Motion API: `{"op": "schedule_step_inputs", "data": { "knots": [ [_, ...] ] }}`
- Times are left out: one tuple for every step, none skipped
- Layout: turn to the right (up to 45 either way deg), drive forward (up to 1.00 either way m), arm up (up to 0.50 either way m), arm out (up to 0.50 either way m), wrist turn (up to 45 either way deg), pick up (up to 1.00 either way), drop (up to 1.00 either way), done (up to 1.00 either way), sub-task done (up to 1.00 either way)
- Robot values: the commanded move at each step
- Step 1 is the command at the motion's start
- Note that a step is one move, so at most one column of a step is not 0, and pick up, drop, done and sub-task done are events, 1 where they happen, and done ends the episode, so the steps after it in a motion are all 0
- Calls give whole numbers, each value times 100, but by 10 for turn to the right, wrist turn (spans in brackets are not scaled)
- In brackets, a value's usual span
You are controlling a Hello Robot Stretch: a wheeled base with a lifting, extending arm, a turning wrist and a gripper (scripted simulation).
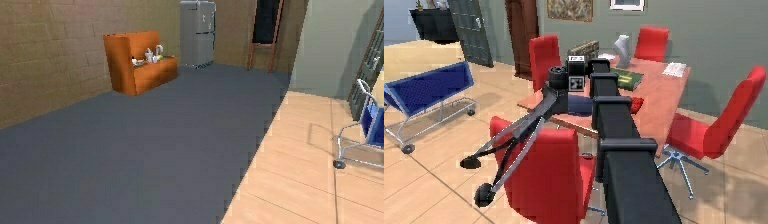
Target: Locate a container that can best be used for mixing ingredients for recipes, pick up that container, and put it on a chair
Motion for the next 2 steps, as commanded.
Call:
{"op": "schedule_step_inputs", "data": {
  "knots": [
    [0, 0, 0, 0, 450, 0, 0, 0, 0],
    [0, 0, 0, 0, 450, 0, 0, 0, 0]
  ]
}}
